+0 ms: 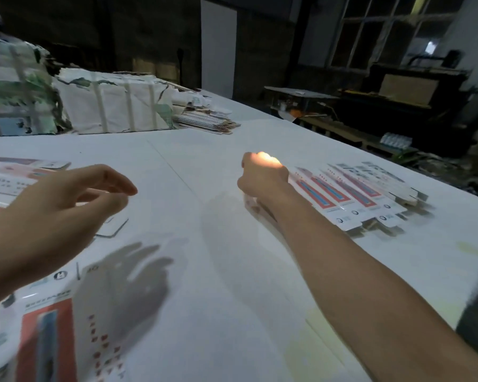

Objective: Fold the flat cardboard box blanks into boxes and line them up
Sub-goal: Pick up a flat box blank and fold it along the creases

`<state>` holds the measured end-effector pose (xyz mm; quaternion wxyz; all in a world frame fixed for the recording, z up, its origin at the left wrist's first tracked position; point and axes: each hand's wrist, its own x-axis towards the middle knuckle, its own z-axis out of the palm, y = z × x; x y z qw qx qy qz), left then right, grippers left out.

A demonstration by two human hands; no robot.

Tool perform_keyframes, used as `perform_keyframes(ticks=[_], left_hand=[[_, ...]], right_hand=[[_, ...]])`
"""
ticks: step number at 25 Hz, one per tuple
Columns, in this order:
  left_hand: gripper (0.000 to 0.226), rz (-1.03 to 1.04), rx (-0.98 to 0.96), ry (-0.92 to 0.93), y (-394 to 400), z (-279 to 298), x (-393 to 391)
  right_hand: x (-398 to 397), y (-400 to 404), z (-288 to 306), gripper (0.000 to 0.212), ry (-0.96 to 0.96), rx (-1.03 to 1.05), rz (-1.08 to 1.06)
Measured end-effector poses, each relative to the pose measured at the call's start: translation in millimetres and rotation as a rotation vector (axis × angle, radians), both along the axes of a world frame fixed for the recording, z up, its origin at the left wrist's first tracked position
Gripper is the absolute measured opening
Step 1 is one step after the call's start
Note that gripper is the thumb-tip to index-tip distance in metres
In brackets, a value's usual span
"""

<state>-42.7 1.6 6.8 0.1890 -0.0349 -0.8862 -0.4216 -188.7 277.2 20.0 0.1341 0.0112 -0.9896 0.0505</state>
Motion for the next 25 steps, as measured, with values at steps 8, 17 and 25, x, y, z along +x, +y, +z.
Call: perform_keyframes(ticks=[8, 17, 25], left_hand=[[0.022, 0.048, -0.182, -0.119, -19.4, 21.5, 4.7], [0.044, 0.024, -0.890, -0.489, -75.9, -17.2, -11.0], [0.041, 0.005, -1.041, -0.322, -66.3, -15.6, -13.2]], right_hand=[[70.5, -96.7, 24.8, 0.022, 0.030, -0.331, 0.568], [100.9, -118.8, 10.6, 0.029, 0.076, -0.398, 0.762], [97.0, -116.8, 12.3, 0.029, 0.156, -0.499, 0.747]])
